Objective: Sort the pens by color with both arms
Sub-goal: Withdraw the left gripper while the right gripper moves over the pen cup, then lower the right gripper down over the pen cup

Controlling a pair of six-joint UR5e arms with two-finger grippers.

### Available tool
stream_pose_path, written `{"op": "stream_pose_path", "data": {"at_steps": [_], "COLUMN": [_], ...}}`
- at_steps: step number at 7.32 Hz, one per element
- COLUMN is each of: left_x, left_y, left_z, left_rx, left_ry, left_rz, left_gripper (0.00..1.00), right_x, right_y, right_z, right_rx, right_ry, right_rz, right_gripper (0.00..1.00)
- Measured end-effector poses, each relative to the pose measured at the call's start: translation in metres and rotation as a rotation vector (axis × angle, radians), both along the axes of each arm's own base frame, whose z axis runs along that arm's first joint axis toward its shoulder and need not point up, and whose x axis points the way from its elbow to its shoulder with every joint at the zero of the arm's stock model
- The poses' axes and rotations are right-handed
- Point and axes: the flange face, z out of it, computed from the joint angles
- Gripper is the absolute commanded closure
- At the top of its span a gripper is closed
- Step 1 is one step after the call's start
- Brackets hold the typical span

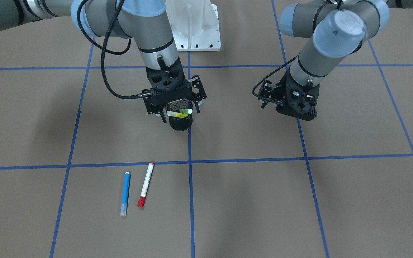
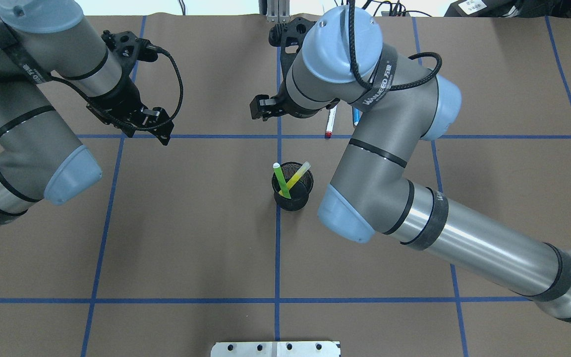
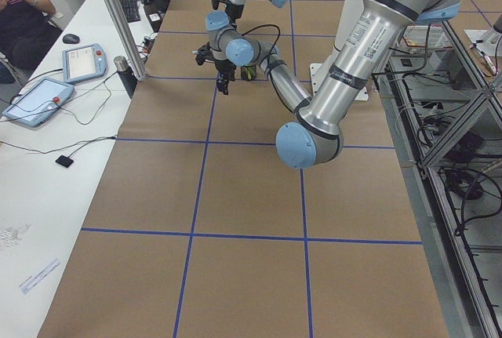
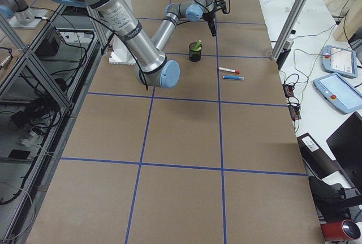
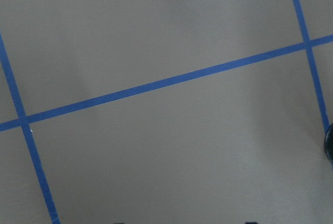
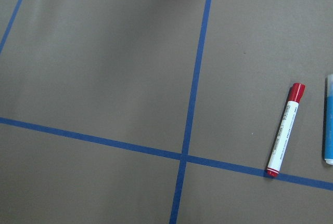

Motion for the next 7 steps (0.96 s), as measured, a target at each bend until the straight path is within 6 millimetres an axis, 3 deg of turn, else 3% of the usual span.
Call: {"op": "stream_pose_path", "data": {"at_steps": [4,7], "left_x": [-0.001,-0.001], "left_y": [0.000,-0.001], "left_z": [0.011,0.014], "left_rx": [0.003,0.000], "left_ry": [-0.002,-0.006], "left_rz": [0.000,-0.002], "left_gripper": [0.18,0.18], "right_x": [-0.039,-0.069], "right_y": [0.034,0.051], "right_z": [0.002,0.026], "right_rx": [0.141,0.182], "right_ry": [0.060,0.060], "right_rz": [-0.011,-0.024], "right_gripper": [0.10,0.20]}}
